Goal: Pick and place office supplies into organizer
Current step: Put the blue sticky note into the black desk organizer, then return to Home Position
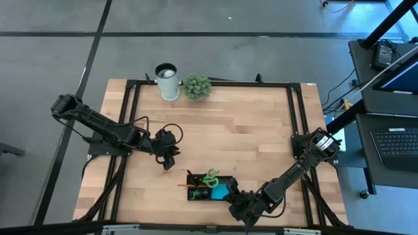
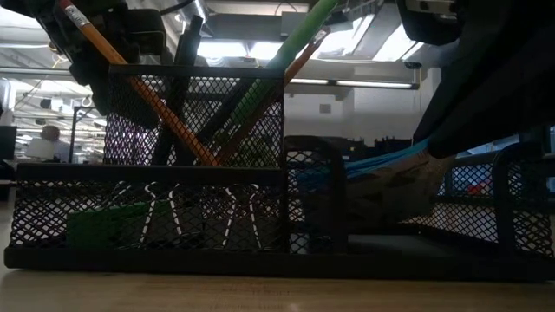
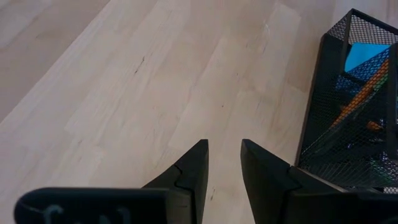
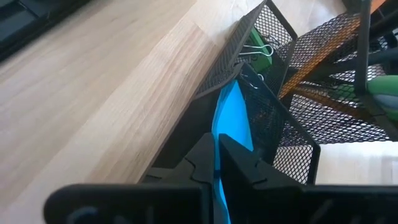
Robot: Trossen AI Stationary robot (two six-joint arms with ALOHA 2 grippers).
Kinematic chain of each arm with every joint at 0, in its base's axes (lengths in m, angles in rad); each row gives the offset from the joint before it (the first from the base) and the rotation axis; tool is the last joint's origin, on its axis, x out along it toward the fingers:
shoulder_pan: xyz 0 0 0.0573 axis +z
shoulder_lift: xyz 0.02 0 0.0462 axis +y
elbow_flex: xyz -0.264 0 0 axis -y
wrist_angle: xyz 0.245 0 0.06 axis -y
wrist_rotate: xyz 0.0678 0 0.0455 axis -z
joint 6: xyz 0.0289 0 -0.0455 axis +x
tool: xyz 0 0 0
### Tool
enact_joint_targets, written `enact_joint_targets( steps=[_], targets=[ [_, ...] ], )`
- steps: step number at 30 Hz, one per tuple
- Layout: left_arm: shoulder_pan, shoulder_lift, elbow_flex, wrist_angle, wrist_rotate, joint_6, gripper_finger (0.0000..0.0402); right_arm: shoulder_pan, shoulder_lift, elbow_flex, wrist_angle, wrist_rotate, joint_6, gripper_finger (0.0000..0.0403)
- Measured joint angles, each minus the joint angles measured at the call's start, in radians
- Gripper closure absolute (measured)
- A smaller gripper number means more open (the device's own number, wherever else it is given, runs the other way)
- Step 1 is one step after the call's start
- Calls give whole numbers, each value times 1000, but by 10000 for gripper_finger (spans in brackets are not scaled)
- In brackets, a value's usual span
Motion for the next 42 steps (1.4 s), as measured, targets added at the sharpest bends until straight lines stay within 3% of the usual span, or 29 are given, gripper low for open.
enact_joint_targets(
  steps=[5, 15, 24, 30, 36, 42],
  targets=[
    [0, 0, 0, 0, -5, 0, 313, 0, 0, 0, -14, 0, -22, 376],
    [0, 0, 0, 0, -6, 0, 313, 0, 0, 0, -14, 2, -53, 308],
    [0, 0, 0, 0, -6, 0, 313, 0, -7, 1, -19, 0, -25, 299],
    [0, 0, 0, 1, -6, 0, 313, 0, -39, 1, -57, -53, 103, 299],
    [0, 0, 0, 8, -6, 0, 313, -14, -124, 1, -138, -64, 444, 299],
    [0, 0, 0, 59, -4, 1, 313, -58, -273, 1, -305, -61, 504, 299]
  ],
)
